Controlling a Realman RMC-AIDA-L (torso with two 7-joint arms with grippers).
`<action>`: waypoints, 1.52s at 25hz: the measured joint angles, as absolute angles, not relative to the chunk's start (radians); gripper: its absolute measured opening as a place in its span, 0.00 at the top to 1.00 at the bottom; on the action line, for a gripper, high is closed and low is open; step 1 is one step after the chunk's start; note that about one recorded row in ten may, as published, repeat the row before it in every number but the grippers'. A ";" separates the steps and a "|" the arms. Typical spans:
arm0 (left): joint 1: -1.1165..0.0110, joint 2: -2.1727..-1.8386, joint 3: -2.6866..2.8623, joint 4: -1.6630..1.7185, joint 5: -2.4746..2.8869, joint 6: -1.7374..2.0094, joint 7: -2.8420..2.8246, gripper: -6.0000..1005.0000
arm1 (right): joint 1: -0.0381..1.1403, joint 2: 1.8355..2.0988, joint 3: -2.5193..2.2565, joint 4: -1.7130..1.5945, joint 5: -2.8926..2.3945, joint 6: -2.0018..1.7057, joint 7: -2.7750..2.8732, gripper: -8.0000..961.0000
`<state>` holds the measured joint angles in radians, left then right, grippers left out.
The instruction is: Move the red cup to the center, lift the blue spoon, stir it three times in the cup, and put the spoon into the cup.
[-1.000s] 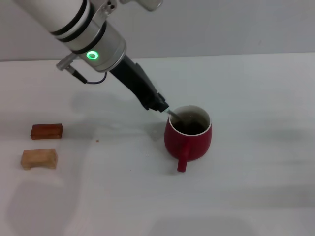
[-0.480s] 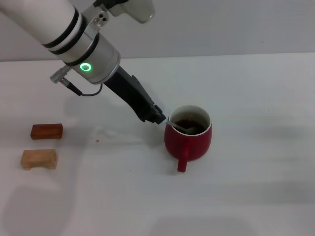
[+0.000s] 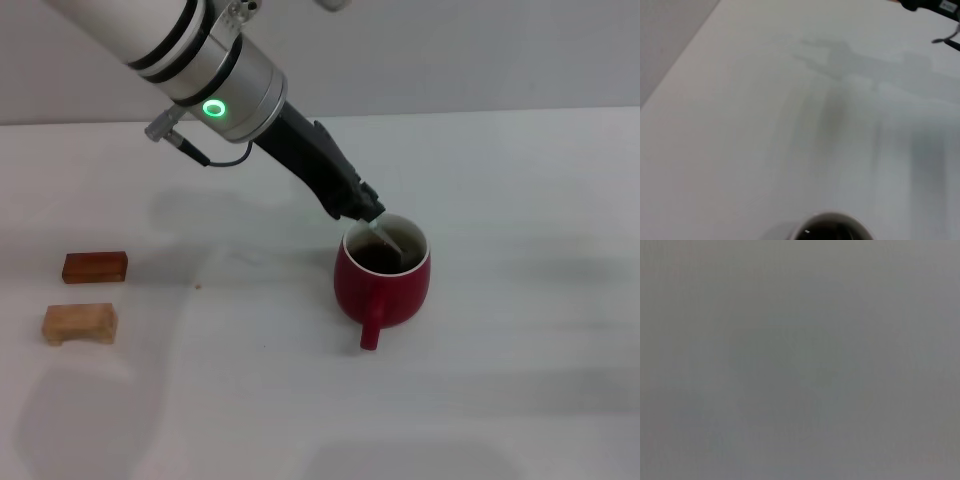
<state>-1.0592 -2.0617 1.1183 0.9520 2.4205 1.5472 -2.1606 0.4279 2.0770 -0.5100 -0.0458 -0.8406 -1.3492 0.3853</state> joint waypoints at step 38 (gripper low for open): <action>-0.796 -2.066 1.107 0.934 1.820 1.262 -1.816 0.97 | 0.434 2.079 -0.508 -0.025 -0.841 -1.362 0.385 0.51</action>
